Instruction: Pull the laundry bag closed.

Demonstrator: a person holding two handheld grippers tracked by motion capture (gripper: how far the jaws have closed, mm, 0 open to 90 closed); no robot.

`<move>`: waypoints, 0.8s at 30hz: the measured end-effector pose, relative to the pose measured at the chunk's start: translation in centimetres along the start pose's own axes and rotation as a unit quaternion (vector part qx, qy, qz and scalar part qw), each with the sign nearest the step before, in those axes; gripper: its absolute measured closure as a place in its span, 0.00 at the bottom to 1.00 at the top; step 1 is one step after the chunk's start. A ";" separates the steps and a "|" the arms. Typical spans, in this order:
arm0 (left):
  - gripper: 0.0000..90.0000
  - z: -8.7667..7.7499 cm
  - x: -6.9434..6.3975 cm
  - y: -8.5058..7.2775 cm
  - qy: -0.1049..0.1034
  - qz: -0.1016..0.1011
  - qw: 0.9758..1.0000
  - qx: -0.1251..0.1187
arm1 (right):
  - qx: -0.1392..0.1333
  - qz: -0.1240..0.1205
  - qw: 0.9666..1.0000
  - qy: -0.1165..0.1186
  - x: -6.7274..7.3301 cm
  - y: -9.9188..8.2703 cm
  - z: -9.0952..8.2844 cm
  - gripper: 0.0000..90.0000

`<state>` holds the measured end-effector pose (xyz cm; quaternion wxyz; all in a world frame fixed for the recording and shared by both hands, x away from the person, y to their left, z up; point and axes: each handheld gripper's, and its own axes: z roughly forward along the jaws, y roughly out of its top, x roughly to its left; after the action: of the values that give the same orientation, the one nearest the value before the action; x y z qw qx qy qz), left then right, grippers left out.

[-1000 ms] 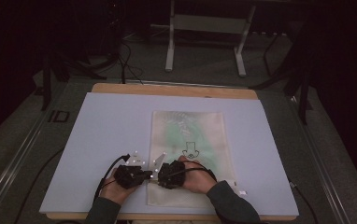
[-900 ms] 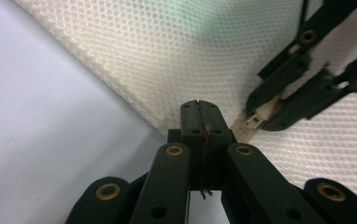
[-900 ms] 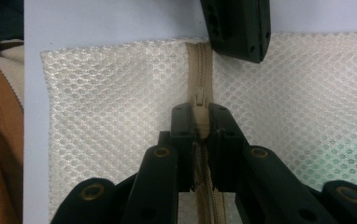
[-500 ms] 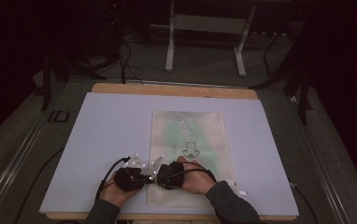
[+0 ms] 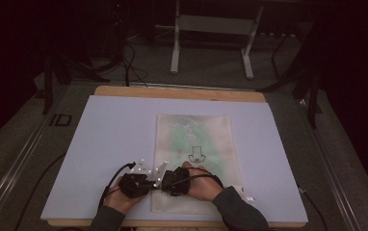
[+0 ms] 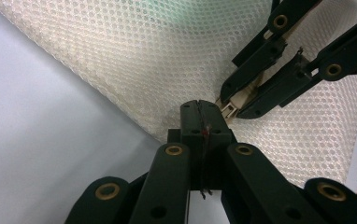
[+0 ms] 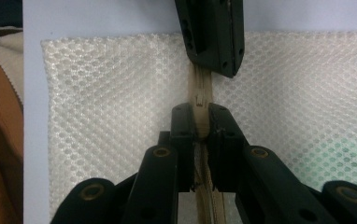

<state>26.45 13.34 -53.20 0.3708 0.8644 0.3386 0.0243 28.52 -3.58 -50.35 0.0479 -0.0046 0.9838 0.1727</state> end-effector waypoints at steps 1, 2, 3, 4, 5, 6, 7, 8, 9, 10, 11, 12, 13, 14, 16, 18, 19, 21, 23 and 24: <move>1.00 0.0 0.0 0.0 0.000 0.000 1.000 0.000 | 0.000 -0.002 1.000 -0.001 0.0 -0.1 0.0 0.91; 1.00 0.0 0.1 0.0 -0.001 0.000 1.000 0.001 | 0.000 -0.001 1.000 0.000 0.0 -0.2 -0.1 0.91; 1.00 0.0 0.1 0.0 -0.002 -0.001 1.000 0.000 | 0.001 -0.002 1.000 0.000 0.0 -0.2 -0.1 0.91; 1.00 0.0 0.1 0.0 -0.002 -0.001 1.000 0.000 | 0.001 -0.002 1.000 0.000 0.0 -0.2 -0.1 0.91; 1.00 0.0 0.1 0.0 -0.001 -0.001 1.000 0.000 | 0.001 -0.001 1.000 0.000 0.0 -0.5 -0.2 0.91; 1.00 0.0 0.1 0.0 -0.001 -0.001 1.000 0.000 | 0.001 0.000 1.000 0.000 0.0 -0.5 -0.3 0.91; 1.00 0.0 0.1 0.0 -0.001 -0.002 1.000 0.000 | 0.002 0.000 1.000 -0.001 0.1 -0.6 -0.3 0.91; 1.00 0.0 0.1 0.0 -0.001 -0.002 1.000 -0.001 | 0.002 -0.002 1.000 -0.001 0.1 -0.7 -0.3 0.91; 1.00 0.0 0.1 0.0 -0.001 -0.002 1.000 -0.001 | 0.003 -0.002 1.000 -0.002 0.1 -0.7 -0.4 0.91; 0.99 0.0 0.1 0.0 -0.001 -0.002 1.000 -0.001 | 0.004 -0.001 1.000 -0.002 0.1 -0.8 -0.5 0.91; 1.00 0.0 0.1 0.0 -0.002 -0.002 1.000 -0.001 | 0.006 -0.002 1.000 -0.002 0.1 -0.9 -0.5 0.91; 1.00 0.0 0.1 0.0 -0.002 -0.003 1.000 -0.001 | 0.005 -0.002 1.000 -0.001 0.1 -0.9 -0.6 0.91; 1.00 0.1 0.1 0.0 -0.002 -0.003 1.000 -0.001 | 0.006 -0.003 1.000 -0.002 0.1 -1.0 -0.6 0.91; 1.00 0.0 0.1 0.0 -0.002 -0.002 1.000 -0.001 | 0.006 -0.002 1.000 -0.001 0.1 -1.0 -0.6 0.91; 1.00 0.0 0.1 0.0 -0.002 -0.002 1.000 -0.001 | 0.008 -0.003 1.000 -0.001 0.1 -1.1 -0.6 0.91; 1.00 0.0 0.1 0.0 -0.002 -0.002 1.000 -0.001 | 0.009 -0.005 1.000 -0.002 0.1 -1.0 -0.6 0.91; 1.00 0.0 0.1 0.0 -0.002 -0.002 1.000 0.000 | 0.009 -0.006 1.000 -0.002 0.2 -1.0 -0.6 0.91; 1.00 0.1 0.1 0.0 -0.001 -0.003 1.000 -0.001 | 0.012 -0.007 1.000 -0.004 0.2 -1.0 -0.7 0.91; 1.00 0.1 0.1 0.0 -0.002 -0.003 1.000 -0.001 | 0.012 -0.007 1.000 -0.006 0.4 -1.1 -0.8 0.91; 1.00 0.1 0.1 0.0 -0.002 -0.003 1.000 -0.001 | 0.013 -0.007 1.000 -0.006 0.4 -1.2 -0.8 0.91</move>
<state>26.55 13.37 -53.26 0.3719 0.8633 0.3404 0.0220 28.08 -4.98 -50.02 0.0554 -0.0099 0.9856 0.1592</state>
